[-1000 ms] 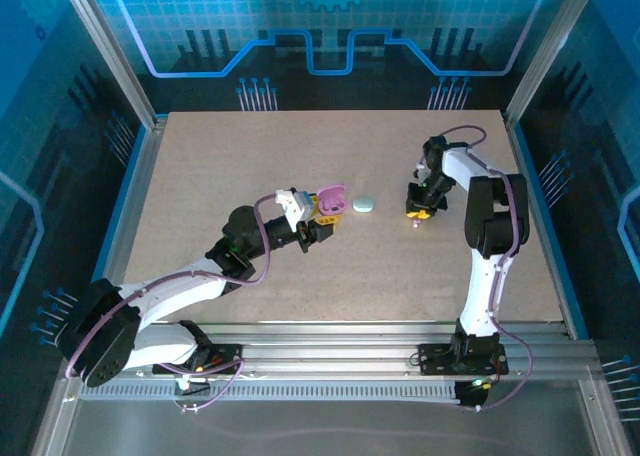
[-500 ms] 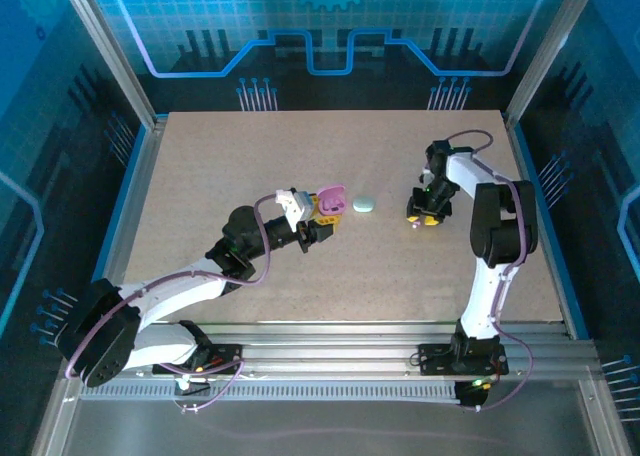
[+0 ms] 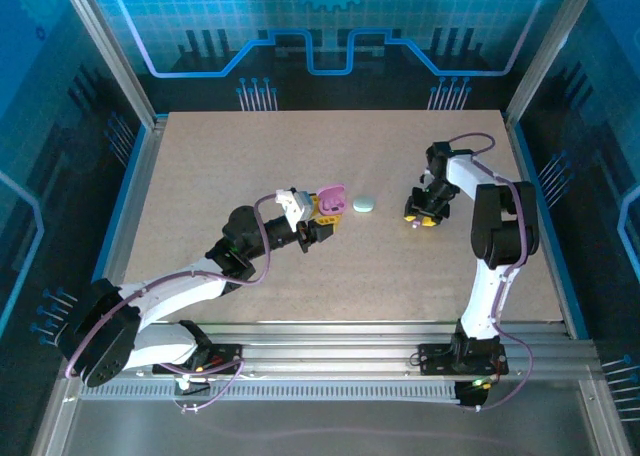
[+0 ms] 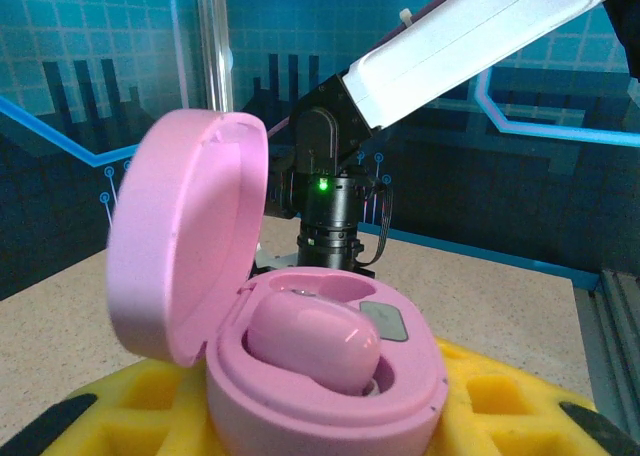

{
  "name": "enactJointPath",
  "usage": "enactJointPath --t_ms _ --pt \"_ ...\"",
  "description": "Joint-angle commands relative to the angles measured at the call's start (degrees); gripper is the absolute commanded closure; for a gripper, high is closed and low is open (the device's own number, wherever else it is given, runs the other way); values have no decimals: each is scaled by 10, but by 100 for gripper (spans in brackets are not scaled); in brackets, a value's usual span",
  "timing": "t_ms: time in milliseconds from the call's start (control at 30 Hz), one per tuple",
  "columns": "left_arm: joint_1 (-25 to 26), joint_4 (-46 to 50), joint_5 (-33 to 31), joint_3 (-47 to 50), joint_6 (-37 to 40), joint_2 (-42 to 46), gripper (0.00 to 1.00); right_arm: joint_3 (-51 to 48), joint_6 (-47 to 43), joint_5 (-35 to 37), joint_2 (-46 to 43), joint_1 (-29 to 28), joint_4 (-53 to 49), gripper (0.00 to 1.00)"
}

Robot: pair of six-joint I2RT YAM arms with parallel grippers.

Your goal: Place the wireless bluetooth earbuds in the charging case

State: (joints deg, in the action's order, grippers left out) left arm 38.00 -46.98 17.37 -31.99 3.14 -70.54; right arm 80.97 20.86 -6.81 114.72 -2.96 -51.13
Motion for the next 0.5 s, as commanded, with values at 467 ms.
enactJointPath --t_ms 467 --pt "3 -11 6 0 4 15 68 32 -2 -5 41 -13 0 64"
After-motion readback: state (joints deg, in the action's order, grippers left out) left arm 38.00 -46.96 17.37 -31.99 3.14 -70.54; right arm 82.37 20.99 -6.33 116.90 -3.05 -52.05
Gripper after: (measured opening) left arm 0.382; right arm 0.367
